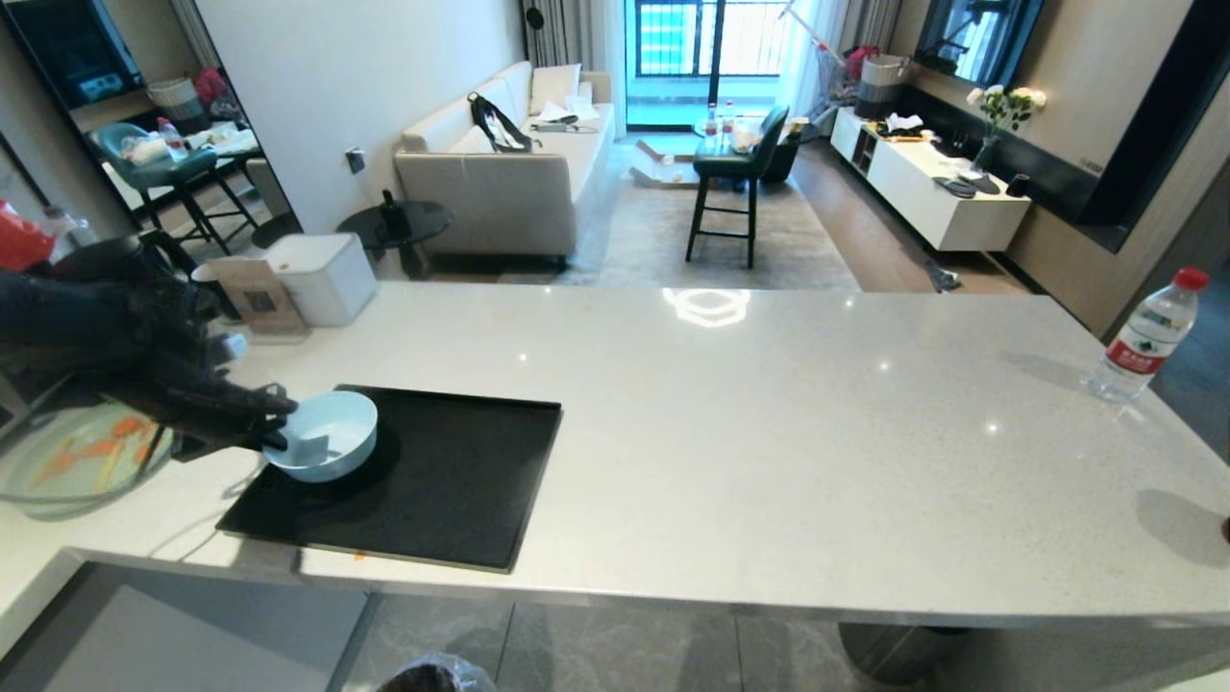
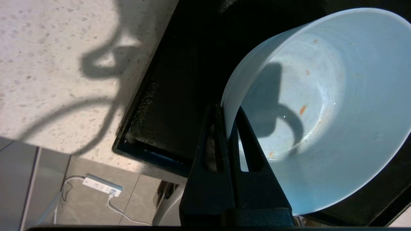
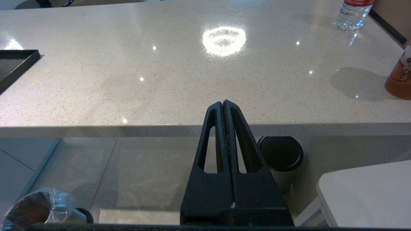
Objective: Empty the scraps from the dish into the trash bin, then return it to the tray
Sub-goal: Put the bowl back to the table
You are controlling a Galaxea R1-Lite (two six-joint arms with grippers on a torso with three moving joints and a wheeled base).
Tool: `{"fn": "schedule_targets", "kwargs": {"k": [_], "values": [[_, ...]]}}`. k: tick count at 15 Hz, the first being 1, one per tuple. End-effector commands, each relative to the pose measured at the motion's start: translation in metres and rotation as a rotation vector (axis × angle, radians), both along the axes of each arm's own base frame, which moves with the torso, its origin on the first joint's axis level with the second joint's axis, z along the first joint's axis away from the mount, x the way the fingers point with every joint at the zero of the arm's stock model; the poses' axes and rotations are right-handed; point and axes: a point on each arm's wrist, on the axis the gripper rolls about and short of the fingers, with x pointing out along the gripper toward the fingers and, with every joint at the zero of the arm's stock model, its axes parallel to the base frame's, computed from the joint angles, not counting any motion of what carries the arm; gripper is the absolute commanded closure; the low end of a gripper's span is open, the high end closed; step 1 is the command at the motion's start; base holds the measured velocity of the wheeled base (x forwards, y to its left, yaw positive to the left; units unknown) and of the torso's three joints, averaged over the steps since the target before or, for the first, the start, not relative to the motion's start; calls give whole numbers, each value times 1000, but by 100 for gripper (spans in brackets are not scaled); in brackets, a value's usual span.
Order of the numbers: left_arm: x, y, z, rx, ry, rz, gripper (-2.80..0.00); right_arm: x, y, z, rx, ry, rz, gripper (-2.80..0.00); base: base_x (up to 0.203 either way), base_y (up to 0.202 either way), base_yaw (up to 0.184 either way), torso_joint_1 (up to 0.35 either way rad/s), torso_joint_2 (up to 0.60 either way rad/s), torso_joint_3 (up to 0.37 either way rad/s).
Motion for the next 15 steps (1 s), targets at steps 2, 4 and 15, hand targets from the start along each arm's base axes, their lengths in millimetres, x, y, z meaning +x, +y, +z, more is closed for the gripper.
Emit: {"fn": "schedule_targets", "kwargs": {"k": [2, 4, 15], "values": [[12, 7, -21, -32, 23, -2, 0, 0, 0, 0, 1, -1, 0, 0, 0, 0, 0, 0, 0, 0], [14, 8, -25, -34, 29, -2, 0, 0, 0, 0, 1, -2, 0, 0, 0, 0, 0, 0, 0, 0], [17, 8, -29, -39, 35, 1, 0, 0, 0, 0, 1, -1, 1, 0, 0, 0, 0, 0, 0, 0]]}}
